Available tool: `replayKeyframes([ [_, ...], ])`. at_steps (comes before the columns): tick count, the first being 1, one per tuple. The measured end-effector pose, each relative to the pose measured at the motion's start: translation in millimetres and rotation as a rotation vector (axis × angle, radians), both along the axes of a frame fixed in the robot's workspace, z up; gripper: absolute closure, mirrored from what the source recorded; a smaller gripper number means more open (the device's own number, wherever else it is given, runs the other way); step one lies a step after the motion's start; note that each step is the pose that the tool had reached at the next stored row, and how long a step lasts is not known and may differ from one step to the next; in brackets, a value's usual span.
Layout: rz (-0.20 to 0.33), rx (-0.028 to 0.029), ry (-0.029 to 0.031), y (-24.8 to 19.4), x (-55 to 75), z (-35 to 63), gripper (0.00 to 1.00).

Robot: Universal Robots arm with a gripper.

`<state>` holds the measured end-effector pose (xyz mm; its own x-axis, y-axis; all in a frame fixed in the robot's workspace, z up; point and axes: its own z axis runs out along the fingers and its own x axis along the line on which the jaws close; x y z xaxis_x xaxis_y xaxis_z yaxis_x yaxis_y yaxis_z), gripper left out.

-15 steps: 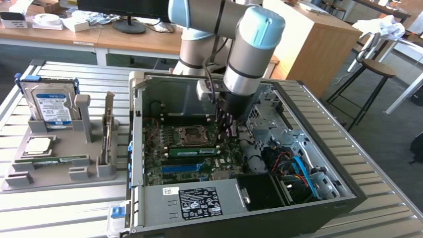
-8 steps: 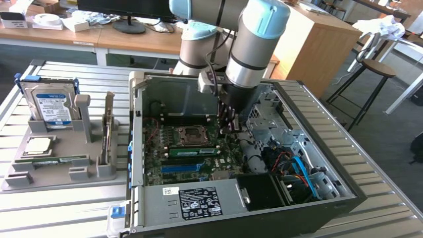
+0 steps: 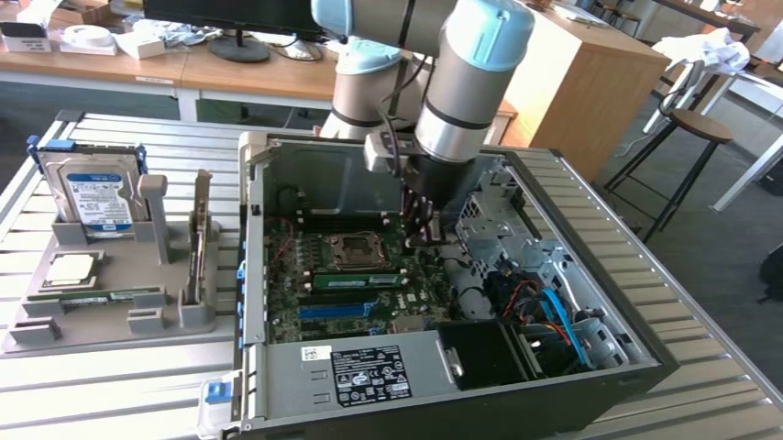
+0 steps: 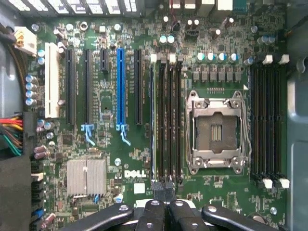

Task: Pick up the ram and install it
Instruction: 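Press down the ram until it locks into place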

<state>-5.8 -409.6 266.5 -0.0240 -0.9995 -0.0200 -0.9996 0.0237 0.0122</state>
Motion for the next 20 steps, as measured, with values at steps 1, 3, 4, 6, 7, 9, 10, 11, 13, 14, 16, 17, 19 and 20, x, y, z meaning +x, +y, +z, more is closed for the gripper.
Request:
replayKeyframes([
  [1, 0.0, 0.0, -0.0002, 0.0, -4.2, 0.0, 0.9],
  [3, 0.0, 0.0, -0.0008, 0.0, -13.2, -0.1, 0.9],
  [4, 0.0, 0.0001, -0.001, 0.0, -17.6, -0.2, 0.9],
  [6, 0.0, 0.0, -0.0009, 0.0, -26.5, -0.4, 0.9],
  [7, -0.001, 0.0, -0.001, 0.0, -30.6, -0.6, 0.9],
  [9, -0.001, 0.0, -0.0009, 0.0, -38.5, -0.8, 0.9],
  [10, -0.001, 0.0, -0.0009, 0.0, -42.5, -0.9, 0.9],
  [11, -0.001, 0.0001, -0.0009, 0.0, -46.5, -1.0, 0.9],
  [13, -0.002, 0.0001, -0.0009, 0.0, -54.0, -1.3, 0.9],
  [14, -0.002, 0.0001, -0.0009, 0.0, -57.5, -1.4, 0.9],
  [16, -0.002, 0.0, -0.0009, 0.0, -63.9, -1.5, 0.9],
  [17, -0.003, 0.0, -0.0009, 0.0, -66.7, -1.6, 0.9],
  [19, -0.003, 0.0001, -0.0009, 0.0, -71.9, -1.7, 0.9],
  [20, -0.003, 0.0001, -0.001, 0.0, -74.2, -1.7, 0.9],
])
